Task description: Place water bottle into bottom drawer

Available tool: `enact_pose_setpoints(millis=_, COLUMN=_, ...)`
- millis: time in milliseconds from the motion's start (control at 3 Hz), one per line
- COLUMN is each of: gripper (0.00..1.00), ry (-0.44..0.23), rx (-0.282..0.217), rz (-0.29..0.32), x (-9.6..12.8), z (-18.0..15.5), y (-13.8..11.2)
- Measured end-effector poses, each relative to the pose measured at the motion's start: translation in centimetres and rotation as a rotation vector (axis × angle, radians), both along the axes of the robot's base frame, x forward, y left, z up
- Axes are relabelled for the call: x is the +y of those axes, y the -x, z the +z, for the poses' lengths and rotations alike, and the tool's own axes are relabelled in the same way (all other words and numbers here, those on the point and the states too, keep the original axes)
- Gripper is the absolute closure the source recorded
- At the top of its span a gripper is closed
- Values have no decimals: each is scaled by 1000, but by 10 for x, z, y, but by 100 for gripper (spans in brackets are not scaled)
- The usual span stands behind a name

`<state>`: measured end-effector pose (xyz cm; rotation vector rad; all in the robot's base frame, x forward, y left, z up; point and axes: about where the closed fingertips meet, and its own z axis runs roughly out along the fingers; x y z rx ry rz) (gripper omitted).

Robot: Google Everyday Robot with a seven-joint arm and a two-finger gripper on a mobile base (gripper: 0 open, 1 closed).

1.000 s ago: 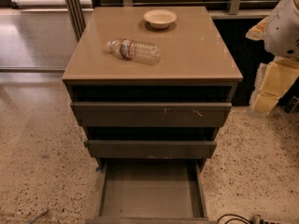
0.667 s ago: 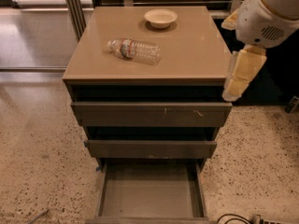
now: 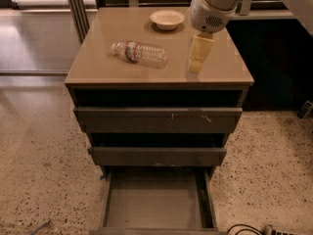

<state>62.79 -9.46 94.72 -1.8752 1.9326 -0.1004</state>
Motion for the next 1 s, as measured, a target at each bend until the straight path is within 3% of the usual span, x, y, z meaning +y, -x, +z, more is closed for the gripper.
enact_pose_setpoints(millis=667, gripper=0, ry=3, rx=-15, rz=31, x=8, z=-2, y=-14)
enact_pose_setpoints(millis=1000, gripper=0, ry=-24, rx=-43, rz=105, x=36, z=-12, y=-51)
